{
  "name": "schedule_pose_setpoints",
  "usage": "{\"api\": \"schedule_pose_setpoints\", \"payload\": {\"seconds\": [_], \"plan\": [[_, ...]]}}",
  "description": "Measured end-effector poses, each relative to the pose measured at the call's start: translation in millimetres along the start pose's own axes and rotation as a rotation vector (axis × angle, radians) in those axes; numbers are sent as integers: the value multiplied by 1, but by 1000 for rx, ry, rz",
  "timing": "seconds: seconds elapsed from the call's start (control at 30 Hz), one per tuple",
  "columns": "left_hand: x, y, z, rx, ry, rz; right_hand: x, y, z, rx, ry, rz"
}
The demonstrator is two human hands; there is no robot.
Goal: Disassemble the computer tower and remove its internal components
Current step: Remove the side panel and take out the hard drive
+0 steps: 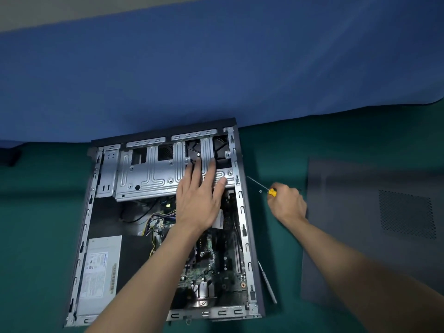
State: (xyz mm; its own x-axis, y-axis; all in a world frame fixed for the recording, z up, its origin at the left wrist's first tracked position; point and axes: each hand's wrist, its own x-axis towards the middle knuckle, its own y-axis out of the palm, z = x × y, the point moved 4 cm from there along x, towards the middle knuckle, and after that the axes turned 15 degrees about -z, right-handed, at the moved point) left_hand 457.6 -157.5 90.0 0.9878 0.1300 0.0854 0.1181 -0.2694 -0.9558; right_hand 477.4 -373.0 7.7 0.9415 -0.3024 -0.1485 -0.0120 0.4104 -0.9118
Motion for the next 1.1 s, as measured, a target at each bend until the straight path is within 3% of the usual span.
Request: {"api": "schedule_pose_setpoints", "payload": {"seconds": [0.23,0.4,0.53,0.63,0.7,0.83,0.93,1.0,1.1], "plan": [[0,0,0,14,-2,10,4,12,2,-30,3,-16],[-2,1,0,9,-1,35,-18,-4,-4,49,104,-45],[0,1,0,-3,-1,28,-68,-7,-10,102,23,-54],[-3,-3,-1,-41,3,12,-98,-1,-22,-13,-42,-3],[-6,-9,-4,-96,24,-34,-105,0,-28,-170,-95,17],[-22,-28,2,-270,-54,-264,-101,-3,-22,-234,-120,75],[-39,-39,14,-267,-244,-454,-94,-11,-13,-327,-129,127],[-44,-37,28,-361,-545,-434,-87,-22,-3,-277,-82,114],[-45,-20,41,-813,-1099,-243,-74,-49,23,223,124,60]]}}
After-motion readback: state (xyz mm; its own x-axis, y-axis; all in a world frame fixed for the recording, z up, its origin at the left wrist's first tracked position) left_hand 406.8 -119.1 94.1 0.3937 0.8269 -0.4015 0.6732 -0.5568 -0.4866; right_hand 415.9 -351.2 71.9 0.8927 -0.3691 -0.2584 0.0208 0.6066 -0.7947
